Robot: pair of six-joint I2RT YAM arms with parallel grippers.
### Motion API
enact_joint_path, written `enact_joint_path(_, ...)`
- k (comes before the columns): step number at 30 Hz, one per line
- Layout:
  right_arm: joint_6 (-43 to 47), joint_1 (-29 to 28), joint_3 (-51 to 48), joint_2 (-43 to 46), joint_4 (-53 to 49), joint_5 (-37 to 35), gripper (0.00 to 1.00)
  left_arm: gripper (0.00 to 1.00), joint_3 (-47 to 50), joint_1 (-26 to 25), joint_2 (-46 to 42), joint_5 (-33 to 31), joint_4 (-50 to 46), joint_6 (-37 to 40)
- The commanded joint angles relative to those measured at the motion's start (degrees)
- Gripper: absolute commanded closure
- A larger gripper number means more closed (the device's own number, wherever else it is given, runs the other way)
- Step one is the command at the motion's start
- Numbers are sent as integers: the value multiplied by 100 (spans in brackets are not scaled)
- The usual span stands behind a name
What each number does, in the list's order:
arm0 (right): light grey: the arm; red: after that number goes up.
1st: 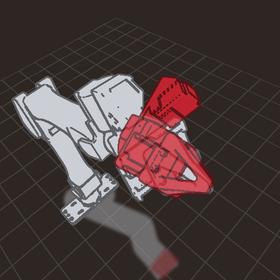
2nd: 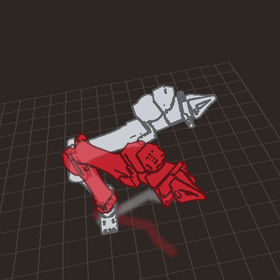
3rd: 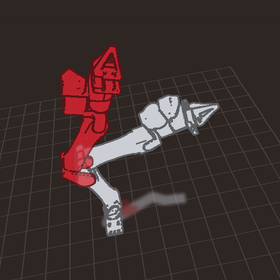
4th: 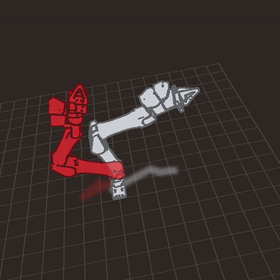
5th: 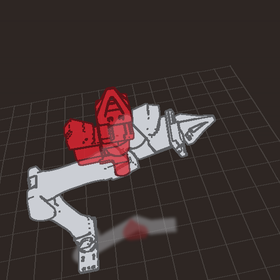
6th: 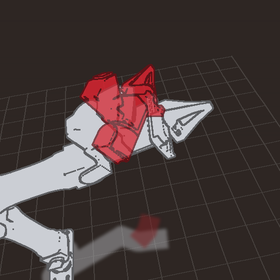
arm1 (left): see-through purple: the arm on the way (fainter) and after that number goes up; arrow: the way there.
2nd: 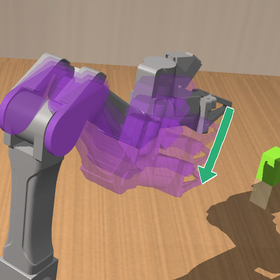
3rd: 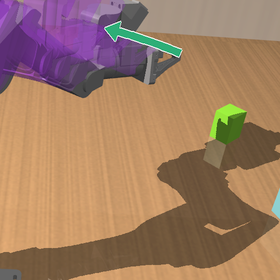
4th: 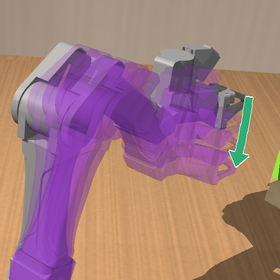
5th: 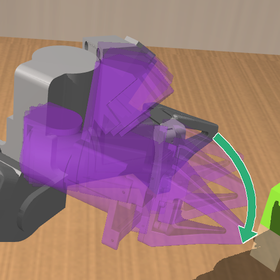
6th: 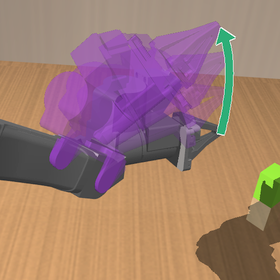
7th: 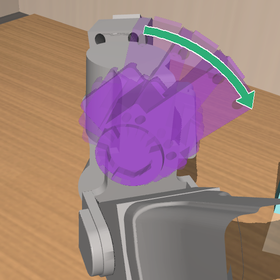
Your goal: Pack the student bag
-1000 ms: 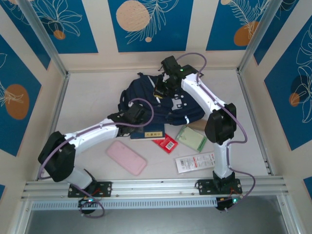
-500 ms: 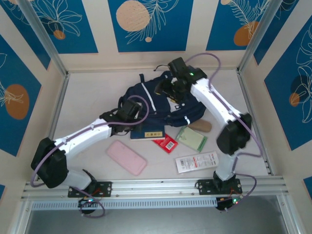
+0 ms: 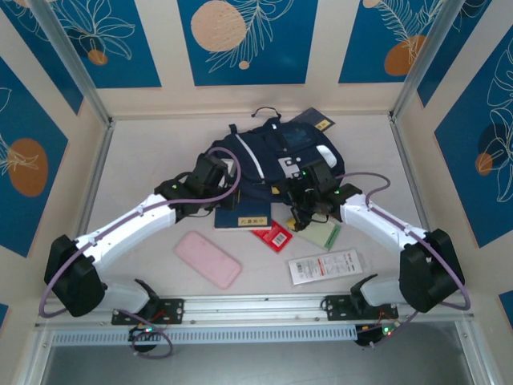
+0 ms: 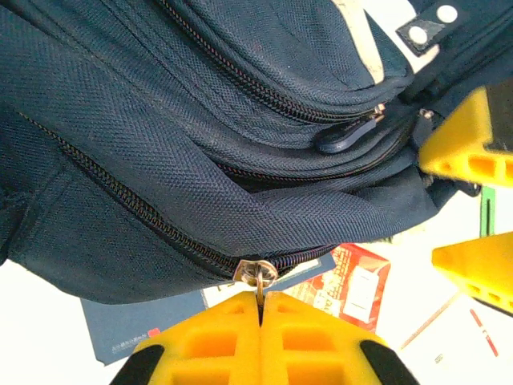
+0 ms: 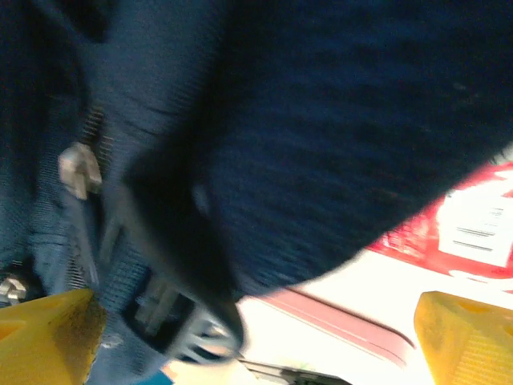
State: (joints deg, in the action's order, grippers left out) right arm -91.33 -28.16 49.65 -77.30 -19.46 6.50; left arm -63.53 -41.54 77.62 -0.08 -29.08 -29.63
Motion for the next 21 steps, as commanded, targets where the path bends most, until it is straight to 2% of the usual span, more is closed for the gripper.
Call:
enact_joint_path(1,-336,176,-14,-241,1338,-53,10,100,-199,-60,-324,352,170,-78)
enact_joint_path(4,-66,347,97,-498,1809,-191,37,100,-149,-73,-430,415,187,-51)
enact_joint_path(8,473,463,605,-534,1238,-566,72,100,-49,-70,-618,290,90,14)
enact_joint_path(12,1190,608,1195,-432,342,-798,98,100,-11,-68,-707,315,-53,101)
enact_joint_path(16,1596,950,1348,-311,-196,-665,100,100,117,-69,-727,236,-160,168)
enact_joint_path(20,1739,1273,1049,-211,-347,-290,100,100,343,-75,-665,178,-115,147)
enact_joint_path(21,1742,1302,959,-234,-364,-151,100,97,397,-95,-593,166,-93,125)
